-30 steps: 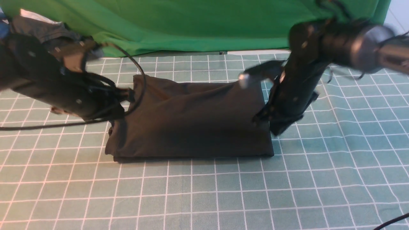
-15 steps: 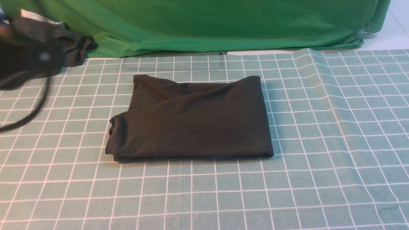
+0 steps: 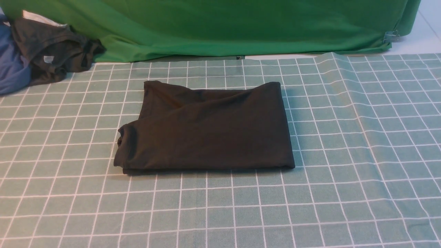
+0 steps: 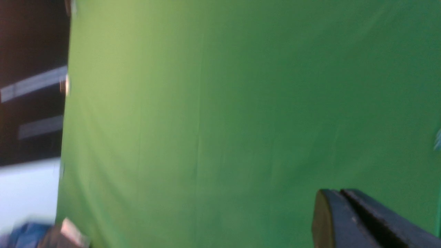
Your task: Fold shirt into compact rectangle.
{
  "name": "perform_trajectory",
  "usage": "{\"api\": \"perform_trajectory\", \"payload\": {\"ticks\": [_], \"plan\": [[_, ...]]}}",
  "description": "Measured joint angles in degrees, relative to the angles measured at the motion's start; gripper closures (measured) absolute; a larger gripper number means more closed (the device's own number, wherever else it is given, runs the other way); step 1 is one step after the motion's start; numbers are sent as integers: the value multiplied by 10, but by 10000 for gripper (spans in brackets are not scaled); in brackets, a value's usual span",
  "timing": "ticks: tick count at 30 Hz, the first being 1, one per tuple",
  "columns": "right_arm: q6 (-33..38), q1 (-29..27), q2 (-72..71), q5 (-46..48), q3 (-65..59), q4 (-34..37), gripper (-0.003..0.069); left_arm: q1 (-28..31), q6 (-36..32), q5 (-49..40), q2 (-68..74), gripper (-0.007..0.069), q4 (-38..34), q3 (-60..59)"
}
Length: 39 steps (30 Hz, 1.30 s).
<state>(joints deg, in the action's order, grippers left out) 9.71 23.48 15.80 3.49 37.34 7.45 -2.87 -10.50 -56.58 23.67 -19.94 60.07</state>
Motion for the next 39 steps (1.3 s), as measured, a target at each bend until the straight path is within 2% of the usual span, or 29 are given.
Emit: {"api": "perform_trajectory", "payload": {"ticks": [7,13,32,39], "plan": [[7,0,-104,-35,-63,0,622,0,-1,34,0,617,-1,-1],[13,0,-110,-39,-65,0,557,0,-1,52,0,617,-3,-1],[13,0,-110,-28,-65,0,493,0,-1,52,0,614,-5,-1],[13,0,-110,-28,-65,0,478,0,-50,79,1,613,4,-5]]}}
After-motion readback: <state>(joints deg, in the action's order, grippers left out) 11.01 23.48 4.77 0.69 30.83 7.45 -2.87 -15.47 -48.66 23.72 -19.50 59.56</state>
